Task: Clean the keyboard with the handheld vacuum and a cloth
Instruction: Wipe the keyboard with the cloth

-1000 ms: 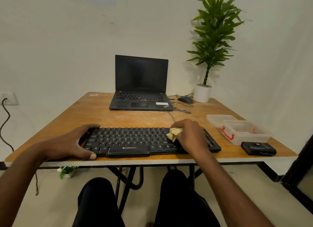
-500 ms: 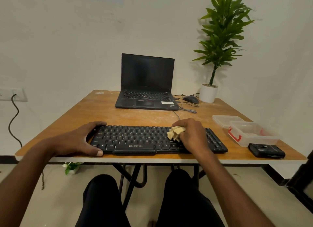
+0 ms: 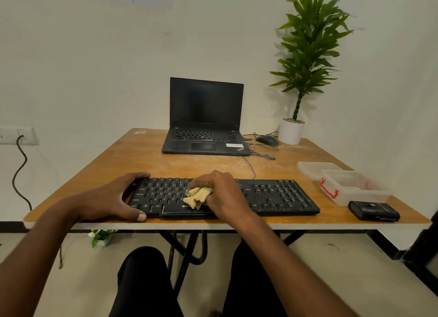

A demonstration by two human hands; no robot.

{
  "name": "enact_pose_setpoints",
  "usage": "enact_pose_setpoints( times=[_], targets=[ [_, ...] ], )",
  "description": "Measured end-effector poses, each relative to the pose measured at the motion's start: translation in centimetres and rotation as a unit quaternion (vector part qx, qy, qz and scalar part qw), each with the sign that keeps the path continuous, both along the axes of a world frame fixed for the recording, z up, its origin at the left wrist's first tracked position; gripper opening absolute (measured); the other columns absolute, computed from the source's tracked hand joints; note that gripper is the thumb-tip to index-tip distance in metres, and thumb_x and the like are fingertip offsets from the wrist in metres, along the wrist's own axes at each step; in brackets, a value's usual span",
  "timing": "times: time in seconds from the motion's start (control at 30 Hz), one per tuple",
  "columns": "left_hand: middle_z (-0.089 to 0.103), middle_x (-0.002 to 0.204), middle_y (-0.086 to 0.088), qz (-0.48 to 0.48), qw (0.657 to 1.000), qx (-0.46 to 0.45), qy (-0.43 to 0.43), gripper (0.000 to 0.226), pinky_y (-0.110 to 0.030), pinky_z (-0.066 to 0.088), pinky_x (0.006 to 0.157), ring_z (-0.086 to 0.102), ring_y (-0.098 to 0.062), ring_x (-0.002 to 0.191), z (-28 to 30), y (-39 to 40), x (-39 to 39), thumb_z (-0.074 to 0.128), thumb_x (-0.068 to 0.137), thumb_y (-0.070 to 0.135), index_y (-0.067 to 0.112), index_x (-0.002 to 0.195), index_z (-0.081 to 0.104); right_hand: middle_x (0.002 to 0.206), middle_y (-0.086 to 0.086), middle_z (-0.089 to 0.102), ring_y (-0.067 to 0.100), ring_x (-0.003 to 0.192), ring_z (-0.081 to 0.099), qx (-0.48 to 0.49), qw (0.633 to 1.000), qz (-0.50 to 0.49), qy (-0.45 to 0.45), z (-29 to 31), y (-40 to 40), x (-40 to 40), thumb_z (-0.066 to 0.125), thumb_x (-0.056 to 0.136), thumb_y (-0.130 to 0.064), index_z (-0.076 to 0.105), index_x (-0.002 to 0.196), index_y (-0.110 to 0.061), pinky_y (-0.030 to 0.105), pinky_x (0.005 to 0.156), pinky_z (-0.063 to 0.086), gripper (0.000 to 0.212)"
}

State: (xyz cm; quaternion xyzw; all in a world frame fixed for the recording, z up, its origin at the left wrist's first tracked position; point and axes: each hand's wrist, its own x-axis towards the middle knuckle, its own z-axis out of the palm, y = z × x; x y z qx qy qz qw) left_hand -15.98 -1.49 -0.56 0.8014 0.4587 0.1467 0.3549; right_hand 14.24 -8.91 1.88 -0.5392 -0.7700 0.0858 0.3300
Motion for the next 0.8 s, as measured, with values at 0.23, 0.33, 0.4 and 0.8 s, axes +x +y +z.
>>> enact_pose_setpoints(
  times=[0.23, 0.33, 0.4, 0.8],
  targets=[
    [0.038, 0.147, 0.021, -0.005, 1.0, 0.003, 0.004, 0.122, -0.029, 0.049, 0.103, 0.046, -0.007, 0.131, -0.3, 0.6, -0.2, 0.09, 0.048, 0.077, 0.059, 0.149, 0.026, 0.105, -0.002, 0.074, 0.005, 0.088, 0.063, -0.036, 0.993, -0.109, 0.016, 1.1, -2.2, 10.3, 0.059, 0.08, 0.018, 0.082, 0.1, -0.018, 0.012, 0.067, 0.045, 0.048],
    [0.039, 0.145, 0.021, -0.004, 1.0, 0.002, 0.007, 0.123, -0.027, 0.05, 0.098, 0.048, -0.009, 0.129, -0.3, 0.8, -0.3, 0.089, 0.047, 0.077, 0.058, 0.15, 0.025, 0.097, -0.004, 0.074, 0.005, 0.084, 0.061, -0.034, 0.983, -0.178, 0.007, 1.2, -2.9, 15.3, 0.057, 0.081, 0.017, 0.082, 0.099, -0.022, 0.016, 0.061, 0.04, 0.049],
    [0.041, 0.146, 0.019, -0.006, 1.0, 0.001, 0.006, 0.123, -0.03, 0.052, 0.101, 0.05, -0.01, 0.129, -0.5, 1.0, -0.4, 0.09, 0.046, 0.078, 0.059, 0.149, 0.026, 0.099, 0.0, 0.076, 0.012, 0.083, 0.06, -0.015, 0.972, -0.236, 0.008, 0.8, -2.9, 18.2, 0.057, 0.081, 0.016, 0.082, 0.099, -0.022, 0.022, 0.063, 0.041, 0.05],
    [0.043, 0.146, 0.016, 0.005, 1.0, 0.004, 0.01, 0.123, -0.031, 0.052, 0.102, 0.052, -0.011, 0.128, -0.8, 1.1, -0.8, 0.091, 0.046, 0.078, 0.061, 0.149, 0.027, 0.104, -0.002, 0.077, 0.001, 0.078, 0.056, 0.005, 0.97, -0.241, 0.017, 0.0, -3.0, 18.4, 0.058, 0.081, 0.015, 0.082, 0.102, -0.022, 0.019, 0.066, 0.043, 0.049]
  ],
)
